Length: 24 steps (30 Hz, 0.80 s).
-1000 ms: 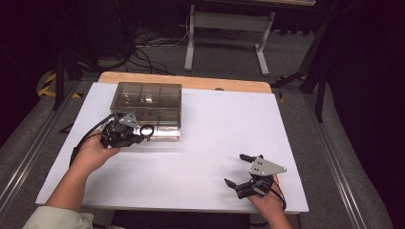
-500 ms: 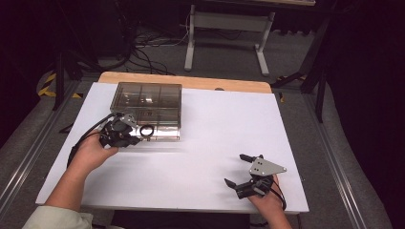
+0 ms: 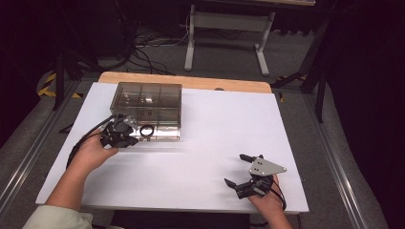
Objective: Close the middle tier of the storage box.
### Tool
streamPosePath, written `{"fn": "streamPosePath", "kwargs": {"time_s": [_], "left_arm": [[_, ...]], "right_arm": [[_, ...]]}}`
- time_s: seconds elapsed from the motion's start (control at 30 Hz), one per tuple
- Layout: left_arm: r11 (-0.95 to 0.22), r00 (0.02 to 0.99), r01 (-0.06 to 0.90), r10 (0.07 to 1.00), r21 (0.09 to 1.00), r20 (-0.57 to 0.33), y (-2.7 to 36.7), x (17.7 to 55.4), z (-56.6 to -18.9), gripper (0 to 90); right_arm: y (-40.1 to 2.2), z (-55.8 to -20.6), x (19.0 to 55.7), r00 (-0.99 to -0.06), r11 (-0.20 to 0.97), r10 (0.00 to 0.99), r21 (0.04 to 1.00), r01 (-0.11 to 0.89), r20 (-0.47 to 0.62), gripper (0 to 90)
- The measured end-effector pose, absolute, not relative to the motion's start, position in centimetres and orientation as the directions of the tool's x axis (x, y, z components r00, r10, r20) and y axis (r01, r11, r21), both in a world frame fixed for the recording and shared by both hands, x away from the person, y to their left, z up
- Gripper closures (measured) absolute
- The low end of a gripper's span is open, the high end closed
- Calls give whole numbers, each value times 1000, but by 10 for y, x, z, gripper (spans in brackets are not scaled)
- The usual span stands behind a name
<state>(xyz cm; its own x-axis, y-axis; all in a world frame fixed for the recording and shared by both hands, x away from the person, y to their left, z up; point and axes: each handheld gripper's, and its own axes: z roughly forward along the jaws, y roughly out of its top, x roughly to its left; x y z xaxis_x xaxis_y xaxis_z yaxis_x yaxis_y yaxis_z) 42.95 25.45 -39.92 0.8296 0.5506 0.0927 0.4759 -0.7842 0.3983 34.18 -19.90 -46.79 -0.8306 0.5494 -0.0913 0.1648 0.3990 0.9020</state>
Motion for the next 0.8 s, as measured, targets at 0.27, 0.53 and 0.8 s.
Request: {"fn": "streamPosePath", "kwargs": {"time_s": [0.27,0.53,0.8], "left_arm": [[-785,819,483,562,389,116,253,433,-404,885],[-782,815,483,566,394,126,252,434,-406,896],[-765,804,486,581,423,128,252,438,-405,896]], "right_arm": [[-199,-468,342,-832,400,548,902,165,-91,3],[-199,-468,342,-832,401,548,902,163,-93,3],[-199,-468,343,-832,402,547,901,161,-95,3]]}}
